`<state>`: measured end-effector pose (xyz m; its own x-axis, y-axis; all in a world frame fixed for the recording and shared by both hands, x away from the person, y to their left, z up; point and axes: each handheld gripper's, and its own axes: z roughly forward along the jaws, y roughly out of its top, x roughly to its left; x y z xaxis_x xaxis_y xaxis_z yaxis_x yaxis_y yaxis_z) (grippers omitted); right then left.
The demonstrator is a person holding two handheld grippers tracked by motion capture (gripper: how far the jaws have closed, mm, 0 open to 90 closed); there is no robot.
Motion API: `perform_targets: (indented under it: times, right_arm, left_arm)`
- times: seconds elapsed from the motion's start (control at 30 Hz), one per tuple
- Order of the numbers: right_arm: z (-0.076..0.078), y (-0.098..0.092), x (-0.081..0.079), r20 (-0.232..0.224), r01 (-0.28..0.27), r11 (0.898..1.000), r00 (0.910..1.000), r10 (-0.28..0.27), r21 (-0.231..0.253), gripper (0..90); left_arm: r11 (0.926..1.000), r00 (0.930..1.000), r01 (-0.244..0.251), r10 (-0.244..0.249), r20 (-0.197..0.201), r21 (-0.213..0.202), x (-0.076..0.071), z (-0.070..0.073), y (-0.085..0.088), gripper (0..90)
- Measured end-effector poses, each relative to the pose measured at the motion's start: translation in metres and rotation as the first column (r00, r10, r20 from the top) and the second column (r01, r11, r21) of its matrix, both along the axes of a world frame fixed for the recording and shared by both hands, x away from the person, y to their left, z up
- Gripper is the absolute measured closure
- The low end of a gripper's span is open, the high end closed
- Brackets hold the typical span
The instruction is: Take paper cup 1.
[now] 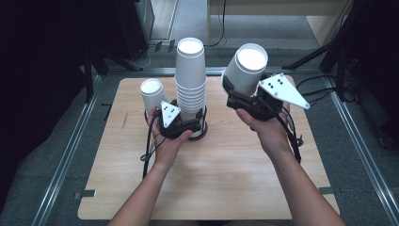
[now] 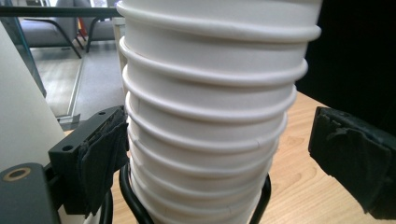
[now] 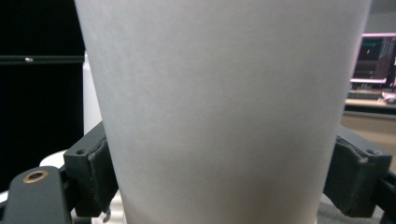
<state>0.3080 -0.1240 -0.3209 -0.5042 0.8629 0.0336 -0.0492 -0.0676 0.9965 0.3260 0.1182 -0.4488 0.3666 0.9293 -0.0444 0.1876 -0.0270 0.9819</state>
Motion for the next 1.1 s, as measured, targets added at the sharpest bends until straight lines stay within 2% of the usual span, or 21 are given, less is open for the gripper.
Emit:
perform_targets:
  times: [0.07,0.1,0.27,0.43,0.47,0.63,0.73,0.77,0.9,0.93,0.97,1.1]
  right_arm:
    - [-0.010,-0.004,-0.002,-0.013,-0.007,1.000,0.9999,0.007,0.004,13.0]
    - [-0.014,-0.006,-0.003,-0.018,-0.008,1.000,0.9998,0.008,0.005,13.0]
    - [-0.037,-0.016,-0.005,-0.050,-0.001,1.000,0.9987,0.001,0.004,13.0]
    - [-0.051,-0.023,-0.005,-0.074,0.009,1.000,0.9972,-0.009,0.008,13.0]
    - [-0.059,-0.028,-0.005,-0.091,0.021,1.000,0.9956,-0.021,-0.001,13.1]
    - [-0.071,-0.034,-0.006,-0.097,0.032,0.999,0.9947,-0.034,-0.014,13.2]
    - [-0.088,-0.037,-0.010,-0.092,0.045,0.997,0.9945,-0.051,-0.068,13.5]
    - [-0.088,-0.037,-0.010,-0.092,0.045,0.997,0.9945,-0.051,-0.068,13.5]
    - [-0.107,-0.037,-0.019,-0.071,0.062,0.987,0.9948,-0.073,-0.147,13.5]
    - [-0.107,-0.037,-0.019,-0.071,0.062,0.987,0.9948,-0.073,-0.147,13.5]
    - [-0.115,-0.037,-0.023,-0.070,0.063,0.984,0.9947,-0.075,-0.165,13.5]
    - [-0.128,-0.039,-0.027,-0.081,0.064,0.982,0.9936,-0.079,-0.175,13.4]
  left_arm:
    - [0.9999,1.0000,0.010,-0.010,-0.002,0.004,-0.003,-0.001,0.001,4.7]
    - [0.9997,0.9997,0.025,-0.025,0.000,0.005,-0.004,-0.001,0.002,0.6]
    - [0.9992,0.9993,0.038,-0.038,-0.005,0.010,-0.011,-0.005,0.004,0.0]
    - [0.9987,0.9988,0.048,-0.048,-0.006,0.013,-0.018,-0.009,0.005,0.0]
    - [0.9986,0.9987,0.051,-0.051,-0.008,0.012,-0.020,-0.010,0.005,0.0]
    - [0.9984,0.9986,0.053,-0.053,-0.010,0.019,-0.029,-0.016,0.008,0.0]
    - [0.9987,0.9985,0.051,-0.051,-0.017,0.002,-0.036,-0.019,0.013,0.0]
    - [0.9988,0.9985,0.049,-0.049,-0.023,-0.001,-0.039,-0.020,0.014,0.0]
    - [0.9991,0.9985,0.042,-0.042,-0.034,0.001,-0.050,-0.028,0.019,0.0]
    - [0.9991,0.9985,0.043,-0.043,-0.033,0.003,-0.051,-0.029,0.020,0.0]
    - [0.9989,0.9982,0.045,-0.044,-0.040,0.012,-0.055,-0.033,0.021,0.0]
    - [0.9988,0.9975,0.048,-0.048,-0.052,0.010,-0.063,-0.038,0.021,0.0]
